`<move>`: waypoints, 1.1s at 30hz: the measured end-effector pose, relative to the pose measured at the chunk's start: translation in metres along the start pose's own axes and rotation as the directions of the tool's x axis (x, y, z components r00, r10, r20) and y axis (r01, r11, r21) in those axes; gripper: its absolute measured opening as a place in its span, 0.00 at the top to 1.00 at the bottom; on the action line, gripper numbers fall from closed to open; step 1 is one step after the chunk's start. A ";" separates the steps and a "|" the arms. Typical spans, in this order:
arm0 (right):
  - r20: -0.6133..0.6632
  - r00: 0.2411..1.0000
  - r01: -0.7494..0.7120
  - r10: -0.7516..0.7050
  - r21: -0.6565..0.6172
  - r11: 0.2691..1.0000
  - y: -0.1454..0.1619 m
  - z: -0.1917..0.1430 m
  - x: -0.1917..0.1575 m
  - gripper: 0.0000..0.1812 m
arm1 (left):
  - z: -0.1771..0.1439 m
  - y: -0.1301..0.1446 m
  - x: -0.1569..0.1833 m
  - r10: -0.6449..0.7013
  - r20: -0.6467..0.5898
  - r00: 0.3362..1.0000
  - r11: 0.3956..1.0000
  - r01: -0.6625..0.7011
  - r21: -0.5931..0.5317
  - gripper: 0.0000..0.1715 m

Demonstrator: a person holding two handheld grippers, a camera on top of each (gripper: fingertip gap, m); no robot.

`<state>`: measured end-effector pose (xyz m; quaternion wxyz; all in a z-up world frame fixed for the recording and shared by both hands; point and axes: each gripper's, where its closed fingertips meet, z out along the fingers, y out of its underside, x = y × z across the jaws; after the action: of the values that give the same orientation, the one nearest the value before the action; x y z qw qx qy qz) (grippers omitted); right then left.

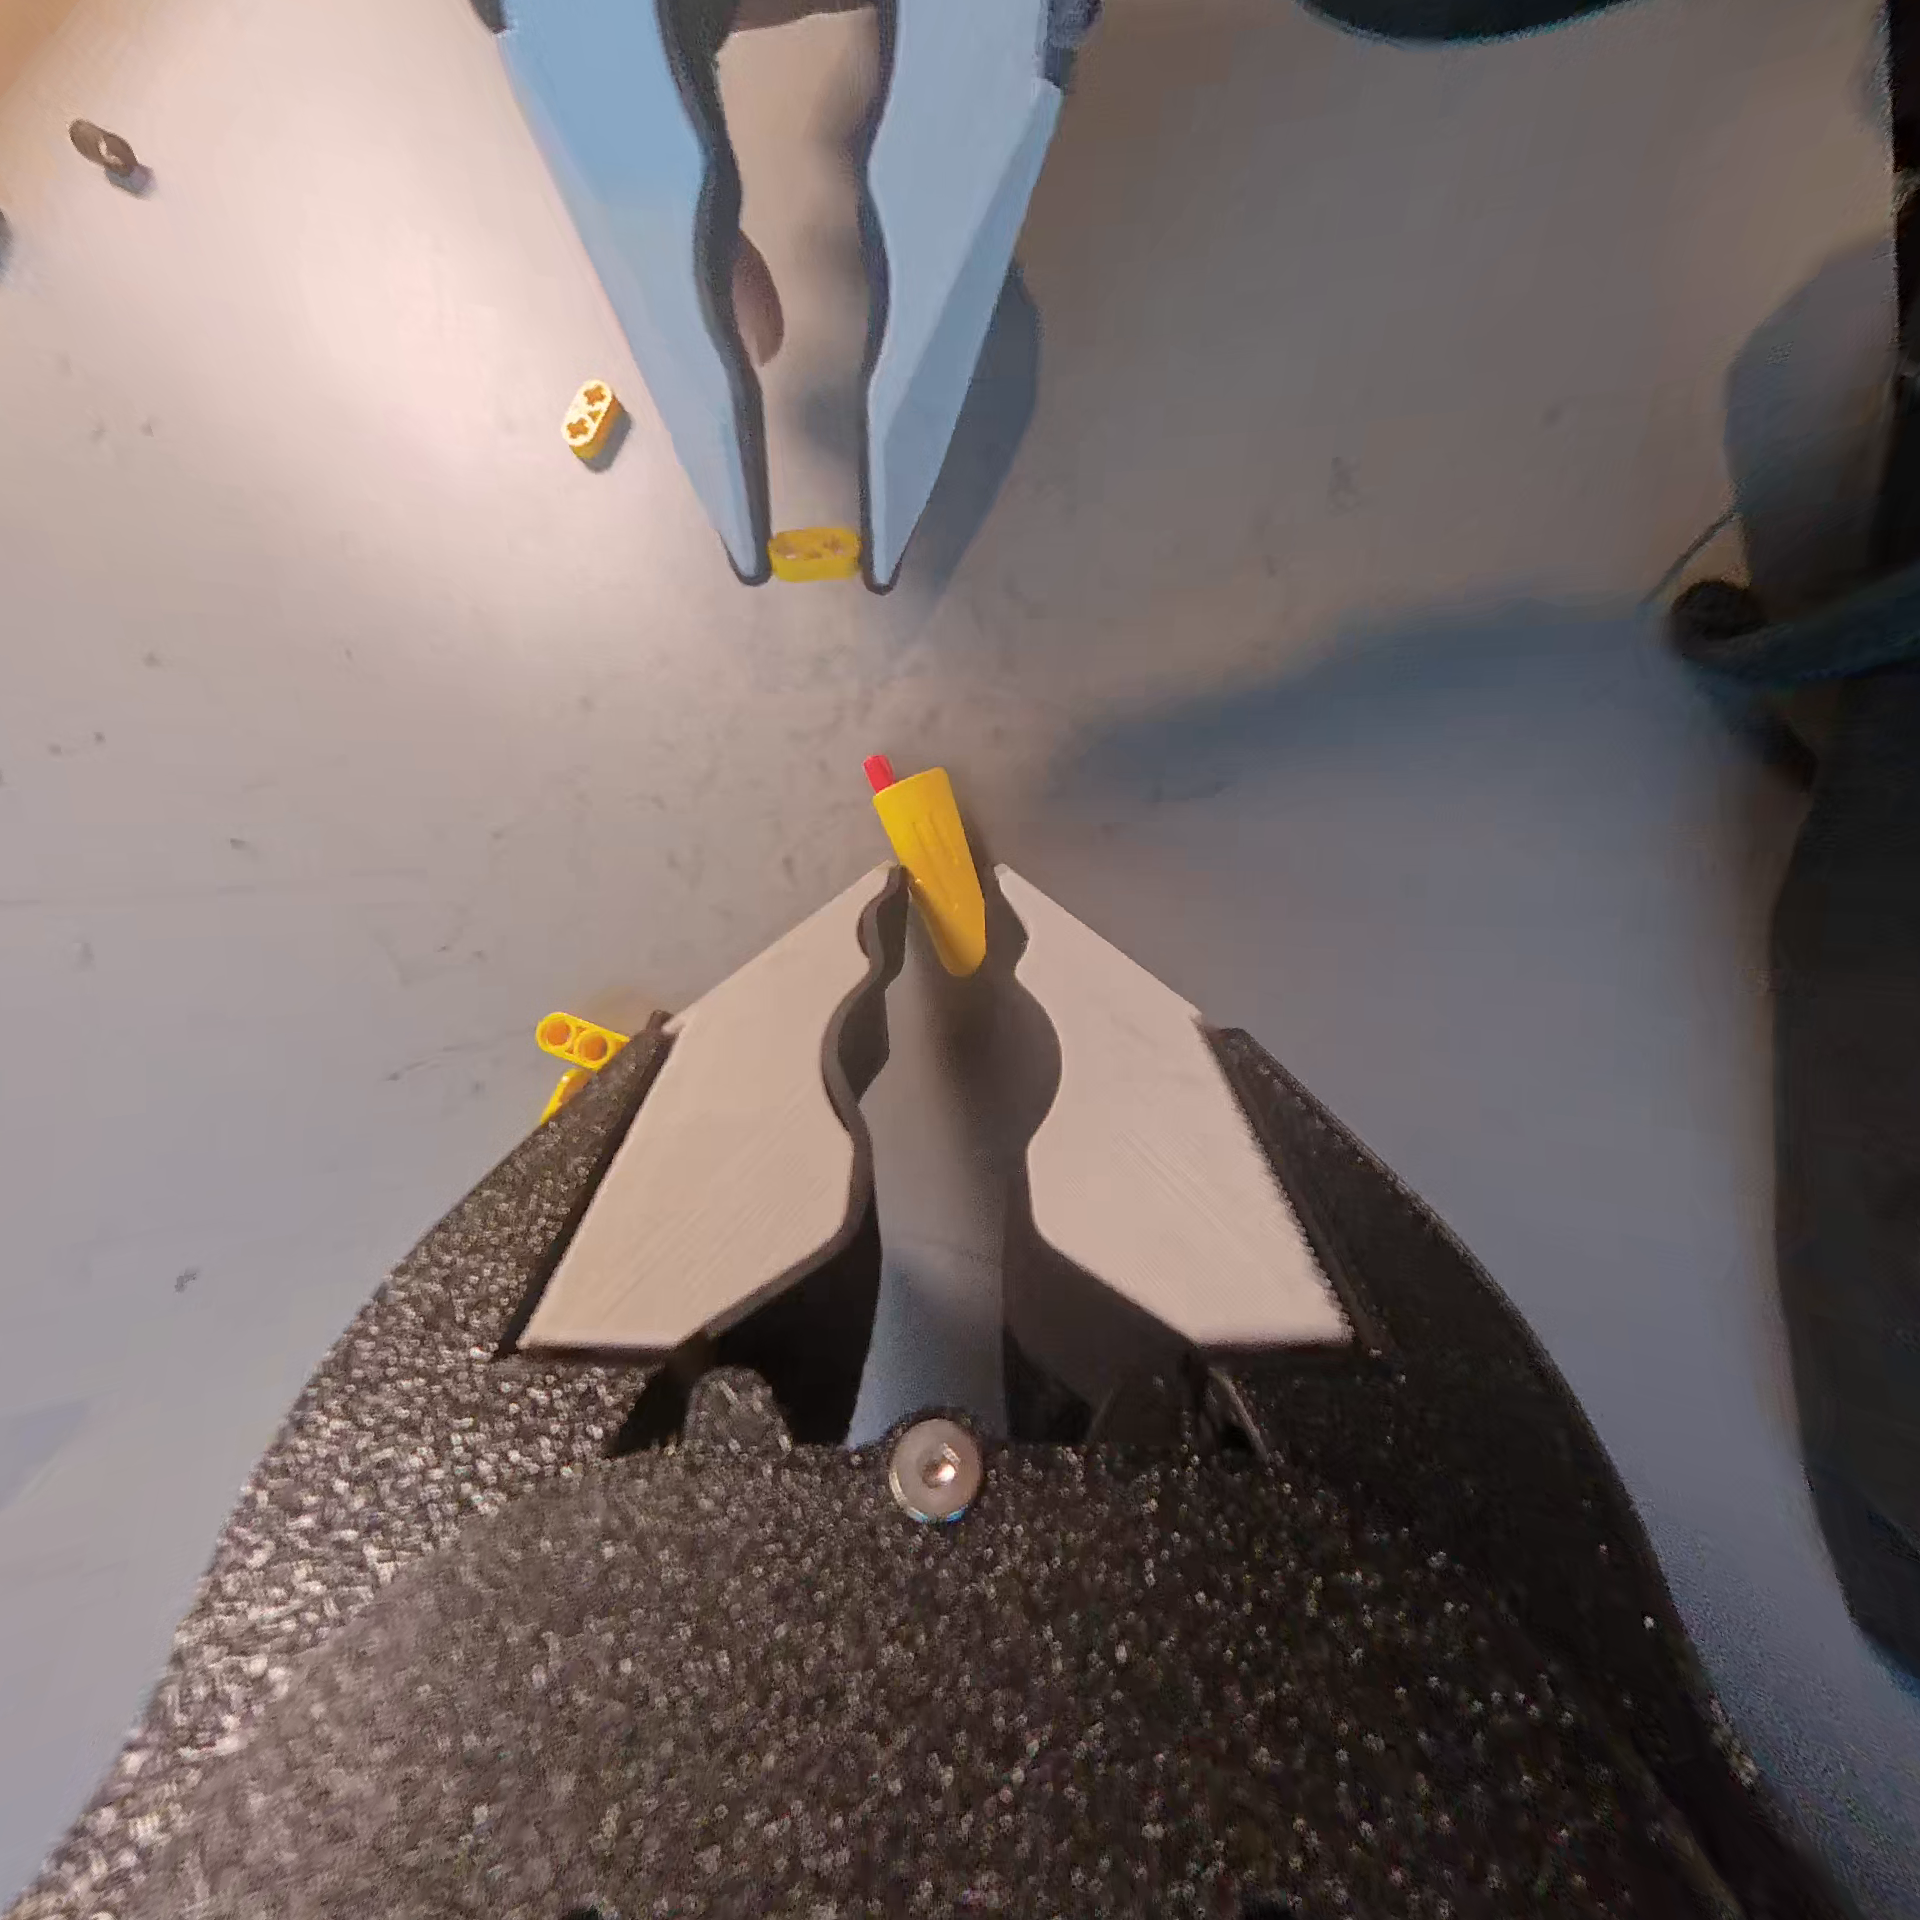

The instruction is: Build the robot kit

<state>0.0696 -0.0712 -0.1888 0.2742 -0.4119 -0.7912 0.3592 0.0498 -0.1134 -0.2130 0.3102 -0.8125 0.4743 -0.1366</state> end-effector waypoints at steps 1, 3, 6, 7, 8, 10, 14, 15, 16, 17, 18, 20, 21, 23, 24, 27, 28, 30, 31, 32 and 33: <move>0.001 1.000 0.001 -0.001 -0.001 1.000 0.000 0.000 0.000 0.92 | 0.000 0.000 0.000 -0.038 -0.023 0.999 0.999 0.039 0.010 0.92; 0.006 1.000 0.001 -0.001 0.004 1.000 -0.001 0.000 -0.001 0.92 | -0.002 -0.001 0.001 -0.138 -0.101 0.985 0.989 0.142 0.038 0.92; 0.019 1.000 -0.001 0.001 0.020 1.000 -0.004 -0.001 -0.003 0.92 | -0.007 -0.007 0.004 -0.280 -0.253 0.926 0.945 0.312 0.095 0.92; 0.023 1.000 -0.002 0.001 0.027 1.000 -0.005 -0.001 -0.004 0.92 | -0.011 -0.012 0.004 -0.307 -0.304 0.902 0.926 0.356 0.123 0.92; 0.028 1.000 -0.004 0.003 0.037 0.999 -0.007 -0.002 -0.005 0.92 | -0.017 -0.018 0.005 -0.324 -0.356 0.877 0.904 0.397 0.155 0.92; 0.043 0.999 -0.018 0.014 0.094 0.995 -0.016 -0.005 -0.006 0.92 | -0.030 -0.032 0.003 -0.329 -0.457 0.826 0.853 0.468 0.232 0.92; 0.117 0.991 -0.097 0.060 0.337 0.936 -0.055 -0.030 -0.008 0.91 | -0.062 -0.056 0.001 -0.282 -0.647 0.708 0.724 0.599 0.341 0.93; 0.134 0.989 -0.108 0.060 0.390 0.915 -0.064 -0.038 -0.009 0.91 | -0.069 -0.061 0.001 -0.264 -0.688 0.676 0.692 0.630 0.353 0.93; 0.147 0.987 -0.117 0.057 0.437 0.892 -0.072 -0.044 -0.010 0.92 | -0.073 -0.065 0.002 -0.246 -0.723 0.645 0.666 0.654 0.357 0.93; 0.158 0.986 -0.125 0.056 0.472 0.873 -0.078 -0.049 -0.011 0.91 | -0.077 -0.068 0.003 -0.229 -0.751 0.620 0.649 0.672 0.357 0.93; 0.165 0.985 -0.130 0.054 0.493 0.860 -0.083 -0.051 -0.013 0.91 | -0.079 -0.071 0.006 -0.210 -0.777 0.594 0.636 0.686 0.352 0.93; 0.167 0.985 -0.130 0.050 0.514 0.848 -0.088 -0.051 -0.015 0.91 | -0.084 -0.077 0.011 -0.175 -0.818 0.549 0.618 0.708 0.343 0.93; 0.184 0.982 -0.137 0.046 0.519 0.844 -0.090 -0.050 -0.018 0.92 | -0.087 -0.079 0.013 -0.158 -0.833 0.530 0.610 0.716 0.339 0.93; 0.217 0.975 -0.156 0.044 0.536 0.830 -0.094 -0.049 -0.023 0.92 | -0.091 -0.083 0.016 -0.135 -0.855 0.500 0.597 0.730 0.333 0.93; 0.236 0.971 -0.171 0.044 0.551 0.817 -0.097 -0.051 -0.025 0.92 | -0.091 -0.084 0.017 -0.130 -0.862 0.490 0.597 0.733 0.327 0.93; 0.291 0.956 -0.212 0.045 0.577 0.789 -0.103 -0.053 -0.030 0.92 | -0.095 -0.087 0.021 -0.107 -0.885 0.454 0.586 0.747 0.312 0.93; 0.305 0.951 -0.223 0.043 0.587 0.778 -0.105 -0.055 -0.031 0.92 | -0.097 -0.088 0.022 -0.098 -0.893 0.440 0.580 0.754 0.308 0.93; 0.332 0.942 -0.244 0.040 0.599 0.763 -0.108 -0.058 -0.034 0.92 | -0.101 -0.091 0.025 -0.078 -0.907 0.415 0.569 0.765 0.301 0.93; 0.344 0.938 -0.251 0.037 0.605 0.756 -0.110 -0.060 -0.036 0.92 | -0.102 -0.092 0.026 -0.068 -0.912 0.404 0.568 0.767 0.298 0.93; 0.355 0.934 -0.258 0.033 0.610 0.749 -0.112 -0.061 -0.037 0.92 | -0.104 -0.093 0.028 -0.056 -0.917 0.394 0.566 0.769 0.296 0.93; 0.367 0.930 -0.265 0.027 0.617 0.741 -0.114 -0.062 -0.039 0.92 | -0.106 -0.095 0.029 -0.043 -0.924 0.381 0.558 0.776 0.294 0.93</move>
<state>0.0832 -0.1288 -0.0669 0.2336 -0.2839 -0.6135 0.6989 0.0752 -0.1444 -0.0733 0.2711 -0.5480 0.2233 -0.7591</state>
